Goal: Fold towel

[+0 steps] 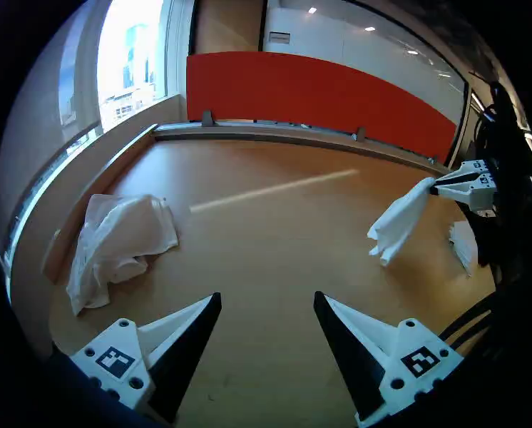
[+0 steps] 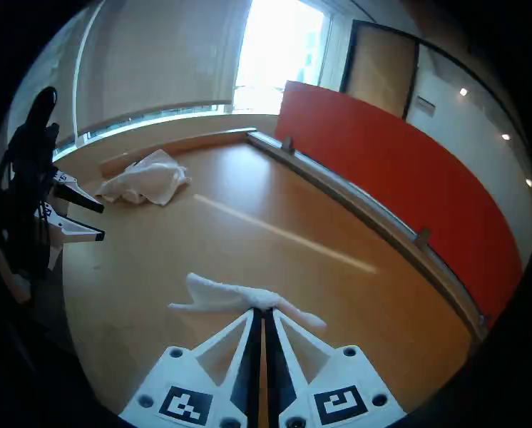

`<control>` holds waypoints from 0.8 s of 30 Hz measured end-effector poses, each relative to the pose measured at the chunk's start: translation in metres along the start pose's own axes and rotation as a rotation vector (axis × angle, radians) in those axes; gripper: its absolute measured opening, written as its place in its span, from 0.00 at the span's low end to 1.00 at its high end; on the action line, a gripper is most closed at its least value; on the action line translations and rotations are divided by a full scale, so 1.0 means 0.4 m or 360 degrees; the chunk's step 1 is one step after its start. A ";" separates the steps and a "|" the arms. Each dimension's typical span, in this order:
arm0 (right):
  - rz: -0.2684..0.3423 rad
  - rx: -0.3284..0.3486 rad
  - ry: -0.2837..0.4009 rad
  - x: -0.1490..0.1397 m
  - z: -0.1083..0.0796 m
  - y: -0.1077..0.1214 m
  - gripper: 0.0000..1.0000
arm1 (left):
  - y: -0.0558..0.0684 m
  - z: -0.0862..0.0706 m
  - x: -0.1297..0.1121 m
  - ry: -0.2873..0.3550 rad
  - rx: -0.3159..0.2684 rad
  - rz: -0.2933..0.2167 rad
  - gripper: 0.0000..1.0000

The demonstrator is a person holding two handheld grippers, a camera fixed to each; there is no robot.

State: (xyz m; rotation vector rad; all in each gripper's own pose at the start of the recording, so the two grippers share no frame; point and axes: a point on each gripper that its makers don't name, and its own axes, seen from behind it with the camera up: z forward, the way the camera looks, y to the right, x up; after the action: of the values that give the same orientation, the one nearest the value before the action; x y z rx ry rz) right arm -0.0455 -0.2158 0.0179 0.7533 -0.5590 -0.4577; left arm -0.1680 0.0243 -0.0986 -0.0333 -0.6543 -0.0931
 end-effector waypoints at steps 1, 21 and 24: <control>0.0002 -0.0008 0.0000 0.000 -0.009 0.010 0.03 | 0.005 0.002 0.003 0.0002 -0.0005 0.0002 0.96; 0.0133 -0.0185 -0.0016 -0.110 -0.186 0.287 0.03 | 0.082 0.055 0.036 -0.0006 -0.0052 0.0043 0.96; 0.0149 -0.0220 -0.0025 -0.134 -0.215 0.343 0.03 | 0.091 0.063 0.040 -0.0010 -0.0049 0.0046 0.96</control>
State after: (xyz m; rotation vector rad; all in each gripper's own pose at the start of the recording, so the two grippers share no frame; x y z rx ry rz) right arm -0.0074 -0.0530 0.0515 0.5894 -0.5691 -0.4115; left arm -0.1671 0.0609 -0.0688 -0.0731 -0.6585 -0.0751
